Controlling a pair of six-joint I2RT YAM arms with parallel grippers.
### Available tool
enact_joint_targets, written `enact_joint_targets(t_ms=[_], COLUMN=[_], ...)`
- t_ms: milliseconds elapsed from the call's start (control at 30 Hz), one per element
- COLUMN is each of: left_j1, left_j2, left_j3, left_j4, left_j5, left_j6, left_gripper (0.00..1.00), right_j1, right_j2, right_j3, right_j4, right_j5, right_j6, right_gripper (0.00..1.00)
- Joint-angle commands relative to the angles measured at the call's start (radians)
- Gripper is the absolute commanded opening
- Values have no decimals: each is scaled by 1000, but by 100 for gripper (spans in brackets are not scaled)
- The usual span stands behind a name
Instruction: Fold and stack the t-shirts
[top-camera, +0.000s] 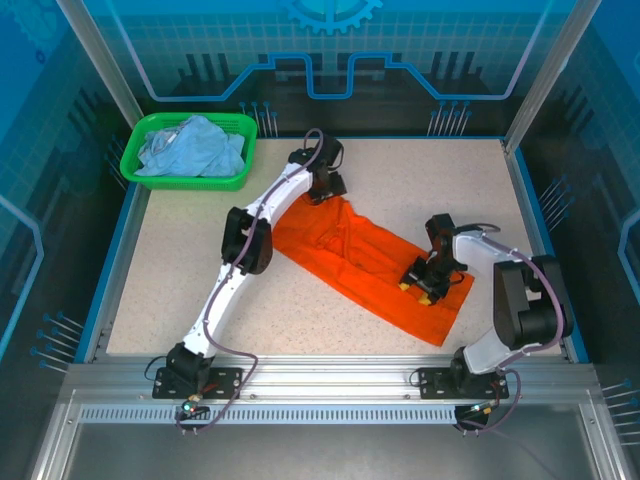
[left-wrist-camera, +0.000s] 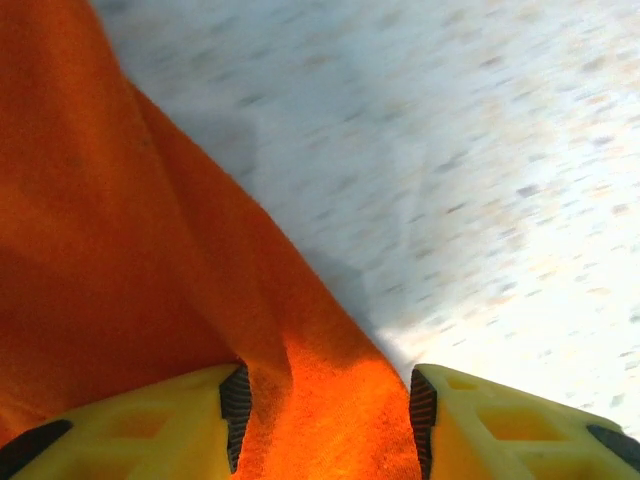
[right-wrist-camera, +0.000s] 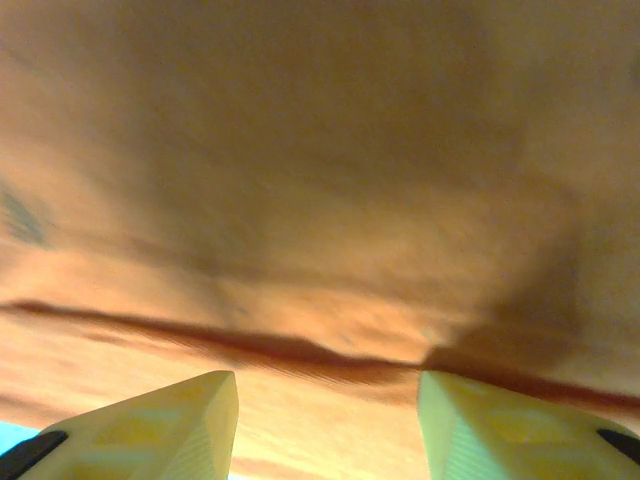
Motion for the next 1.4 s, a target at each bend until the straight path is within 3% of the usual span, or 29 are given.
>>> enact_joint_targets(t_ms=[0, 200, 333, 500, 633, 800, 933, 1000, 1167, 1367], left_j1=[4, 40, 73, 113, 113, 112, 113, 113, 80, 78], left_j2=[58, -139, -380, -585, -651, -631, -533, -466, -221, 41], left_j3=[52, 32, -182, -547, -805, -939, -909, -854, -496, -53], left_j4=[43, 69, 75, 59, 82, 100, 78, 85, -18, -89], left_j5=[55, 54, -4, -40, -13, -57, -92, -59, -55, 34], left_j6=[-7, 50, 86, 54, 25, 16, 6, -6, 39, 27], left_gripper=[56, 78, 83, 69, 55, 51, 50, 50, 50, 52], right_j1=[21, 48, 93, 229, 312, 335, 351, 359, 370, 414], right_j2=[-40, -73, -58, -30, 4, 68, 132, 160, 223, 310], right_j3=[-40, 112, 230, 250, 209, 161, 150, 139, 87, 163], right_j4=[-25, -131, -172, -149, -102, -47, -41, -27, 67, 104], right_j5=[-16, 64, 120, 95, 43, 22, 28, 16, -59, -117], right_j6=[104, 51, -30, -141, -205, -216, -203, -181, -68, 22], right_gripper=[54, 56, 55, 52, 50, 47, 45, 44, 44, 45])
